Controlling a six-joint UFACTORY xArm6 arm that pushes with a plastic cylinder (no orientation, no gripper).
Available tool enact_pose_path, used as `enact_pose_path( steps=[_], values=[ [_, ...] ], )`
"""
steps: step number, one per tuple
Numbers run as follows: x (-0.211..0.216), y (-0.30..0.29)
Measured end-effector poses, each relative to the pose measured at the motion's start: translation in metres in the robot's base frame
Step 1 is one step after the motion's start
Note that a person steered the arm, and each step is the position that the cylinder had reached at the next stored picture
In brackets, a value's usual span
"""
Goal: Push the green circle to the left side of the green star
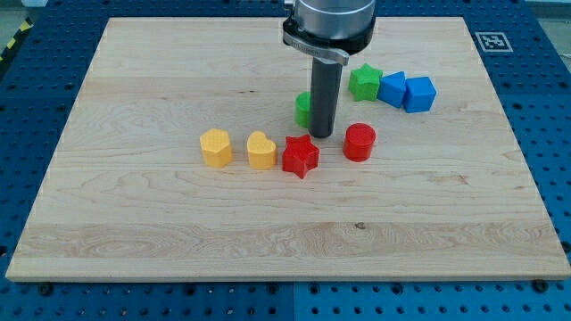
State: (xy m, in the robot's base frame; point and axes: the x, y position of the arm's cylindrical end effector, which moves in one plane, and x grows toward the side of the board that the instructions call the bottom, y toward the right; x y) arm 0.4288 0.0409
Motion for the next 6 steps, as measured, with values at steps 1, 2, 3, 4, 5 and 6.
enact_pose_path(
  steps=[1,2,3,4,5,6],
  values=[
    [-0.023,-0.009],
    [-0.034,-0.040],
    [-0.035,-0.096],
    [-0.052,-0.119],
    [-0.070,-0.087],
    [-0.071,-0.042]
  ],
)
